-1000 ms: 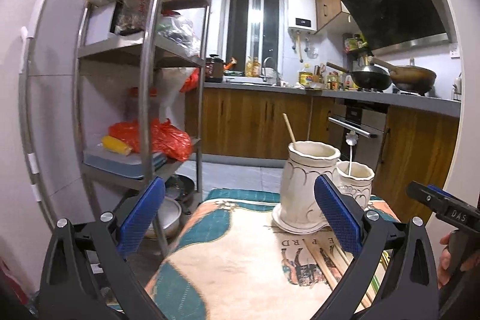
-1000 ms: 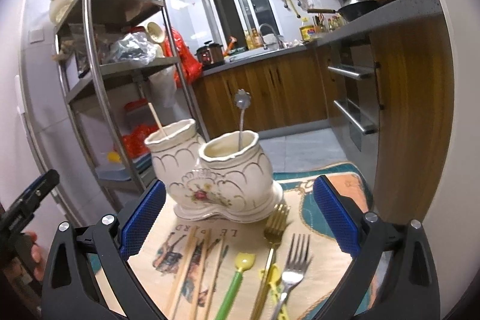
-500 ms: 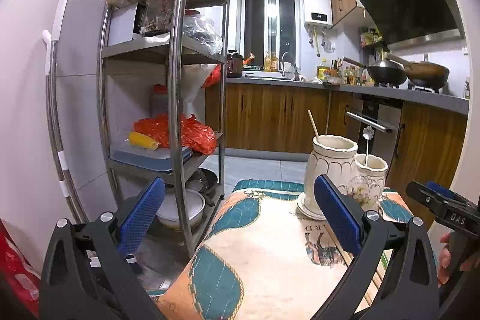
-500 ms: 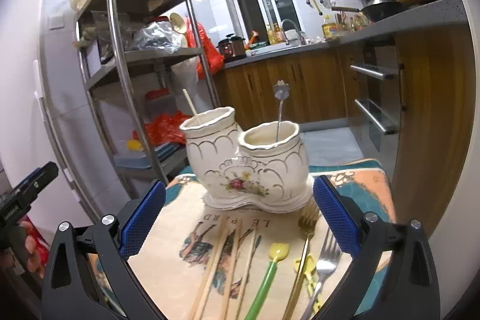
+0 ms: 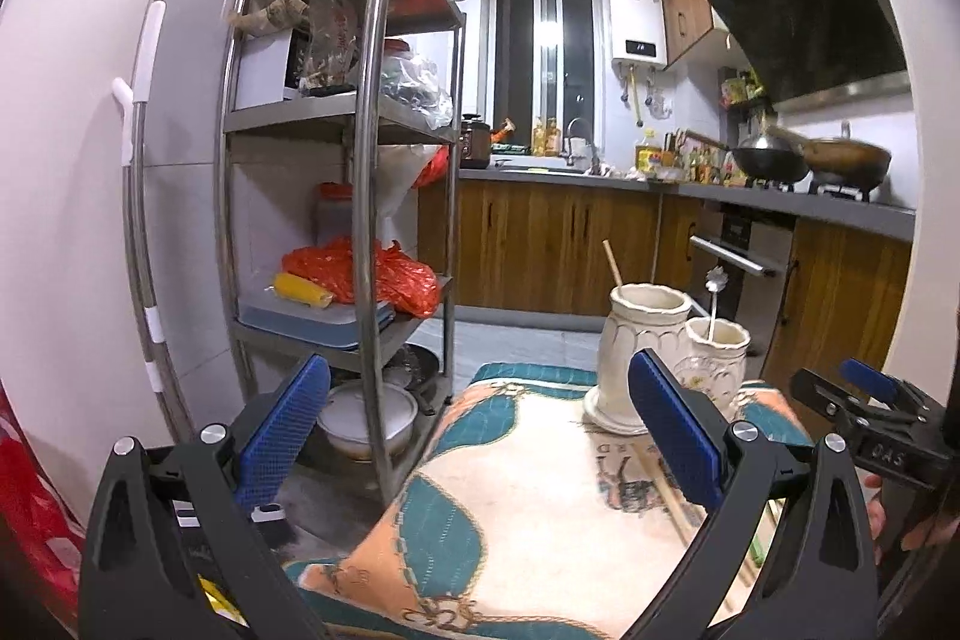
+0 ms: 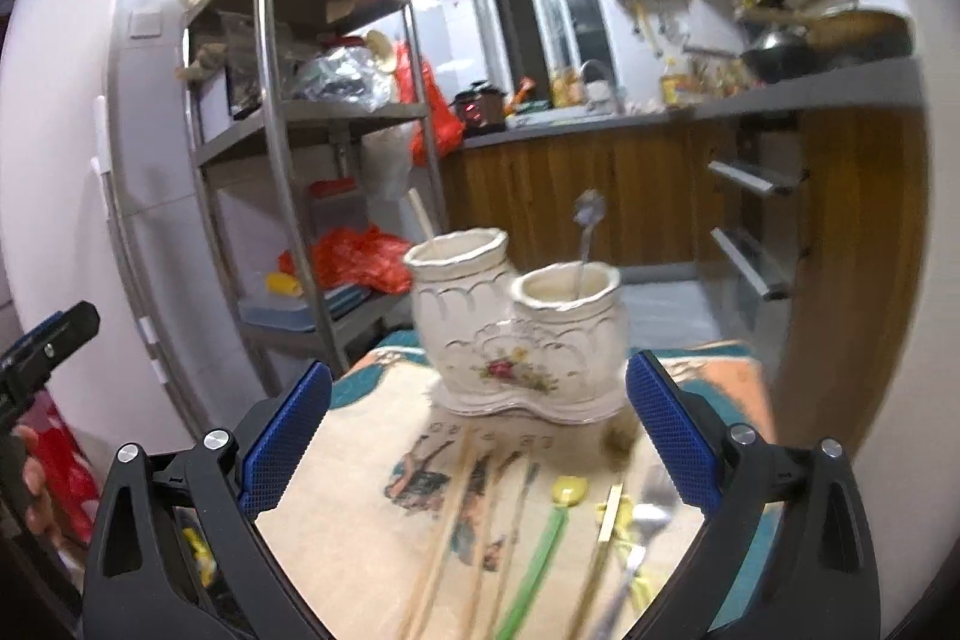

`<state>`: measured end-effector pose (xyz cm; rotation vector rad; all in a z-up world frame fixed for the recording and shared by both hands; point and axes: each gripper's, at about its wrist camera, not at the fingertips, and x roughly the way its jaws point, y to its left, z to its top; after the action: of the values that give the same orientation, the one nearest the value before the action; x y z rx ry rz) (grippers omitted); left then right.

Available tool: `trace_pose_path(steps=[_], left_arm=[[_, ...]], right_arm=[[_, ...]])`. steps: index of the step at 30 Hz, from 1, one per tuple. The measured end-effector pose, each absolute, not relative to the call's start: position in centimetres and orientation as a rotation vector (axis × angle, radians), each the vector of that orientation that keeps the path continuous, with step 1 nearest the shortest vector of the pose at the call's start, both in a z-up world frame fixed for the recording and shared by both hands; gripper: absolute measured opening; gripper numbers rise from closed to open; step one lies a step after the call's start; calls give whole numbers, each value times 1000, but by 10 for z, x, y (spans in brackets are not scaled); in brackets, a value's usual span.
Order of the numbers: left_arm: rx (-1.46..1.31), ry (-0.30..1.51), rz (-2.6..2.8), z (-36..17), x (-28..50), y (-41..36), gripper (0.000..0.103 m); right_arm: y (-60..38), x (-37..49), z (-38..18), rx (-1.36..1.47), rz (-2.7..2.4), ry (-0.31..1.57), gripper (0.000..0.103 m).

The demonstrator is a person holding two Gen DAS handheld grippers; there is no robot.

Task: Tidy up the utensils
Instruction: 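Open both grippers and withdraw them from the holder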

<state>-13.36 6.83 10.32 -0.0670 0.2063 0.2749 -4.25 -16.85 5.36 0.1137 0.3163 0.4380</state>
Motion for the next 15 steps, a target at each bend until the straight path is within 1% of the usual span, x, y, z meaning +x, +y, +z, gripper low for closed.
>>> trace_pose_path(steps=[5, 9, 12, 15], left_arm=[[-54, 250, 228, 103, -119, 67, 98], [-50, 290, 201, 111, -104, 64, 98], [-78, 292, 150, 116, -95, 57, 98], [-53, 357, 85, 116, -78, 42, 98]], right_arm=[[-192, -54, 69, 79, 385, 384, 98], [-214, -52, 86, 44, 353, 405, 98], [-234, -48, 82, 55, 336, 428, 98], [-251, -37, 71, 70, 309, 470, 98]])
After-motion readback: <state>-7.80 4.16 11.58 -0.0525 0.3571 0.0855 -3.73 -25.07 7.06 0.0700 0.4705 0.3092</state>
